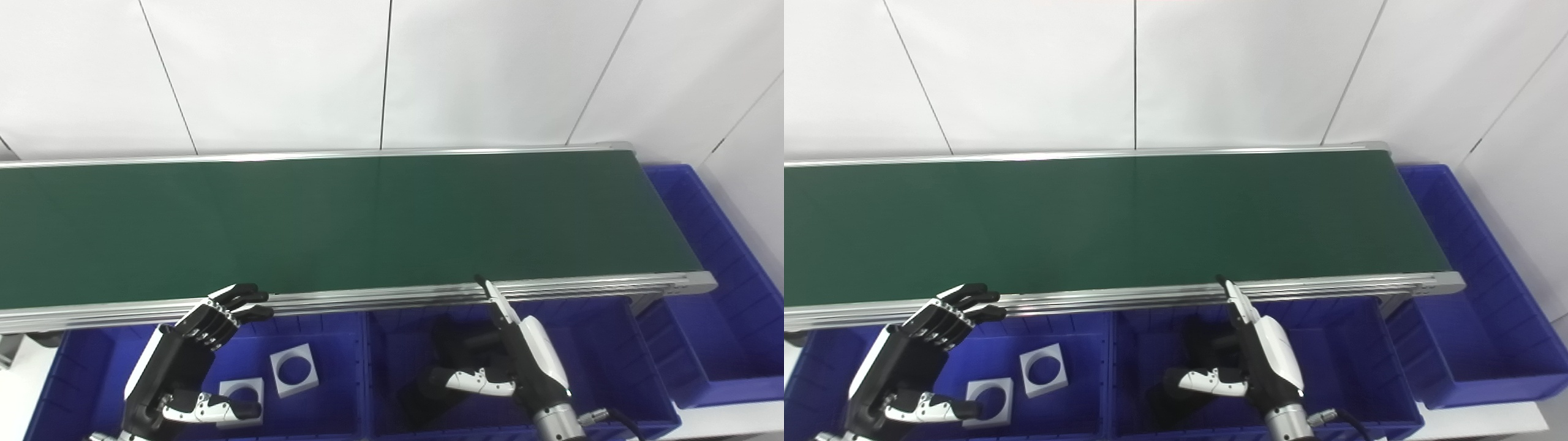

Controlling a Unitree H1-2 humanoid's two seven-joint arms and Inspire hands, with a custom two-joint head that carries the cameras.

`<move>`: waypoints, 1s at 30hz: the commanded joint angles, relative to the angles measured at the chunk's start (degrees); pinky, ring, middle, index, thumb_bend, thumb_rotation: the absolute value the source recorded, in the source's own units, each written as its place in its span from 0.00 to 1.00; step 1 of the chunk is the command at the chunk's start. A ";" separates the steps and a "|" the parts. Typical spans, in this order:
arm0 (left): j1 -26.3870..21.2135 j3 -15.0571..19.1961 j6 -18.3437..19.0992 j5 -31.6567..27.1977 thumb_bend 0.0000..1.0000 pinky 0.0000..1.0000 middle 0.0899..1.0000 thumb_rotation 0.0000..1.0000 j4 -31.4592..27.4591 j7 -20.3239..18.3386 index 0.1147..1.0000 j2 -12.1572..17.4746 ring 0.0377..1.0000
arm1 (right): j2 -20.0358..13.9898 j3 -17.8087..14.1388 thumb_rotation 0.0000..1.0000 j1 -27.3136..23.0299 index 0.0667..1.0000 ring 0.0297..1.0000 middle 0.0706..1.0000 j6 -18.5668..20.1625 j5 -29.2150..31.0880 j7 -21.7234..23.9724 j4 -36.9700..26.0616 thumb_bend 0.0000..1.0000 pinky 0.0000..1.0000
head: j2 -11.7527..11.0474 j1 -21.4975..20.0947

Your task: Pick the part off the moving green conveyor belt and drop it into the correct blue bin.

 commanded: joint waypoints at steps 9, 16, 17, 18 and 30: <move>-1.75 -0.62 -1.86 0.81 0.88 0.73 0.76 0.05 1.40 1.23 0.76 -0.13 0.71 | 0.01 2.18 0.47 -1.65 1.00 0.98 1.00 -3.89 7.71 3.10 -0.36 1.00 0.88 | -0.23 1.31; -1.68 -1.13 -2.02 3.73 0.89 0.72 0.76 0.07 1.54 3.25 0.76 -0.87 0.72 | -0.07 2.81 0.40 -2.26 0.98 0.94 0.96 -4.81 13.84 6.56 0.40 1.00 0.86 | -0.37 2.87; -1.64 -1.17 -2.12 4.06 0.89 0.73 0.77 0.07 1.54 3.43 0.77 -0.95 0.73 | -0.12 2.89 0.40 -2.31 0.97 0.93 0.95 -5.31 14.41 6.84 0.59 1.00 0.87 | -0.37 2.87; -1.57 -1.17 -2.22 4.39 0.88 0.73 0.77 0.07 1.52 3.64 0.77 -1.06 0.73 | -0.19 2.99 0.39 -2.32 0.97 0.93 0.95 -5.66 14.60 7.04 0.64 1.00 0.88 | -0.36 3.31; -0.49 -1.98 -2.47 6.65 0.89 0.73 0.78 0.09 0.46 5.56 0.80 -2.19 0.73 | -1.11 2.91 0.36 -1.24 0.97 0.91 0.94 -8.01 16.26 7.85 0.65 1.00 0.88 | -1.08 8.51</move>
